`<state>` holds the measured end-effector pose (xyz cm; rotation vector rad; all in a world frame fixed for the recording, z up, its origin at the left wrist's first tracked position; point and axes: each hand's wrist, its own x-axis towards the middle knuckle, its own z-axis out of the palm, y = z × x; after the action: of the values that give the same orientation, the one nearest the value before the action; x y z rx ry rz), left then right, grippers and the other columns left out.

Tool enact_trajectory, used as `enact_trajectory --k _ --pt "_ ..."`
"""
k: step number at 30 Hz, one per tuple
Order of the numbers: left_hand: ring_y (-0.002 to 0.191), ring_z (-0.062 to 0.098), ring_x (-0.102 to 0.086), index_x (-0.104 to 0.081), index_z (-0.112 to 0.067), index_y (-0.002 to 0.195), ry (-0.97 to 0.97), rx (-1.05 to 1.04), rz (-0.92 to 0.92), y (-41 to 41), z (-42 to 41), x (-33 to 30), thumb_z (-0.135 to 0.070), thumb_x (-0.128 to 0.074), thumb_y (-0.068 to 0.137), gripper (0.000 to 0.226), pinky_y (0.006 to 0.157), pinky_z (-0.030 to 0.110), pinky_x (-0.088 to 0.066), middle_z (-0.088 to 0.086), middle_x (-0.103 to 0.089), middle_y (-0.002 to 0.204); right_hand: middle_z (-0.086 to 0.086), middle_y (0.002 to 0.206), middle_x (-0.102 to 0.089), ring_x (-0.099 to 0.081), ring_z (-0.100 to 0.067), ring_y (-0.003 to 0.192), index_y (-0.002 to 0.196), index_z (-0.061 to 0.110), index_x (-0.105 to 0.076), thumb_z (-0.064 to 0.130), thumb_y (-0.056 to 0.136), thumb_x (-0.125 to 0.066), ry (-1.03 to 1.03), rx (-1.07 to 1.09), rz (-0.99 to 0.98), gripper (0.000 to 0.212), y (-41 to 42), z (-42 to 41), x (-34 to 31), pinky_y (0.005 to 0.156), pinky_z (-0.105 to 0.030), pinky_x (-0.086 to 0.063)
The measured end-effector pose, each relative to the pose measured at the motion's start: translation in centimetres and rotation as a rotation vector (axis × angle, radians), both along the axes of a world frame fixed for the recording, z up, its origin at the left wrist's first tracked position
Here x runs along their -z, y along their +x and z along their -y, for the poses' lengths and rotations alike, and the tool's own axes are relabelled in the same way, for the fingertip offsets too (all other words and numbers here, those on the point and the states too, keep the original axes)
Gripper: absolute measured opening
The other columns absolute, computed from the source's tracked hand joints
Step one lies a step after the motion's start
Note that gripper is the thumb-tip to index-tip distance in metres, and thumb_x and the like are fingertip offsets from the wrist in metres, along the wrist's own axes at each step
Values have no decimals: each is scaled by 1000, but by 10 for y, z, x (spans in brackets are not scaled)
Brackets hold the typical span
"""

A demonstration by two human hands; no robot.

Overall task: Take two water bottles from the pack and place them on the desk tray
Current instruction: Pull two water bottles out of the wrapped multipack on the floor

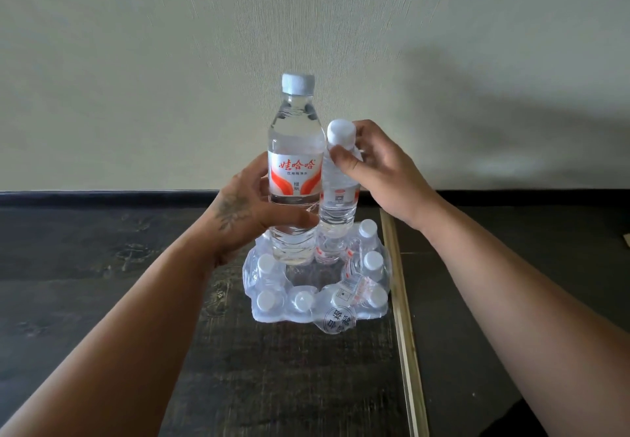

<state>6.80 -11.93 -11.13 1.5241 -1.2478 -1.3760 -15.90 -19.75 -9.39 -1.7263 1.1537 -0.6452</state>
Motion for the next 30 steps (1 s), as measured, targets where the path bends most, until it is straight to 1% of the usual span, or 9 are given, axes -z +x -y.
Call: enact_trajectory --k 3,6,8,11,16,22,25,27,30 --pt "108 22 -84 -65 -27 135 -8 0 -6 0 0 3 -3 -98 70 77 90 39 -69 5 -86 119 0 138 -71 -66 -22 134 147 31 -48 47 96 -69 174 -55 61 57 -6 -5 14 117 -60 -48" --pt "104 18 -85 -67 -32 130 -8 9 -10 0 0 4 -4 -100 68 76 81 29 -70 -1 -87 115 -6 148 -61 -53 -27 145 153 23 -39 9 94 -80 248 -97 -4 73 -13 -4 33 125 -62 -37" --pt "105 19 -85 -66 -28 134 6 7 -11 -1 0 6 -4 -101 68 78 83 33 -71 1 -87 116 -1 147 -61 -54 -25 142 153 25 -40 2 82 -86 274 -90 -74 87 -13 -1 42 124 -59 -39" --pt "103 20 -86 -65 -25 135 19 -6 -18 -2 0 11 2 -99 69 78 85 36 -72 3 -87 115 -7 137 -72 -67 -27 130 151 23 -49 6 73 -89 303 -116 -97 89 -7 0 53 119 -59 -47" --pt "96 7 -85 -68 -32 127 58 -39 -31 6 0 13 -2 -99 70 71 68 18 -66 -9 -88 109 3 139 -71 -68 -21 130 148 32 -48 40 69 -96 262 -60 -102 94 -3 -4 66 117 -56 -50" --pt "108 25 -83 -71 -28 123 104 -135 -59 19 -3 15 -14 -106 54 79 94 48 -64 -2 -88 109 2 130 -76 -72 -17 121 142 23 -57 36 78 -95 214 6 -62 76 -11 1 72 113 -47 -54" --pt "103 25 -85 -73 -30 120 124 -126 -82 23 -6 17 -13 -103 57 72 81 43 -70 -4 -89 106 6 126 -77 -74 -3 112 141 21 -58 36 84 -91 241 14 38 67 -13 -2 65 101 -30 -56" --pt "100 24 -86 -73 -28 123 129 -118 -103 24 -7 17 -15 -101 60 71 74 37 -70 -2 -89 107 2 127 -76 -72 -10 118 142 20 -57 38 85 -86 257 31 94 67 -10 -8 59 105 -35 -54" --pt "102 25 -86 -71 -26 130 132 -130 -114 20 -10 16 -20 -95 66 69 78 40 -69 2 -87 113 -4 124 -76 -74 -20 116 142 17 -57 46 79 -83 269 62 167 74 -3 -16 48 104 -39 -57"
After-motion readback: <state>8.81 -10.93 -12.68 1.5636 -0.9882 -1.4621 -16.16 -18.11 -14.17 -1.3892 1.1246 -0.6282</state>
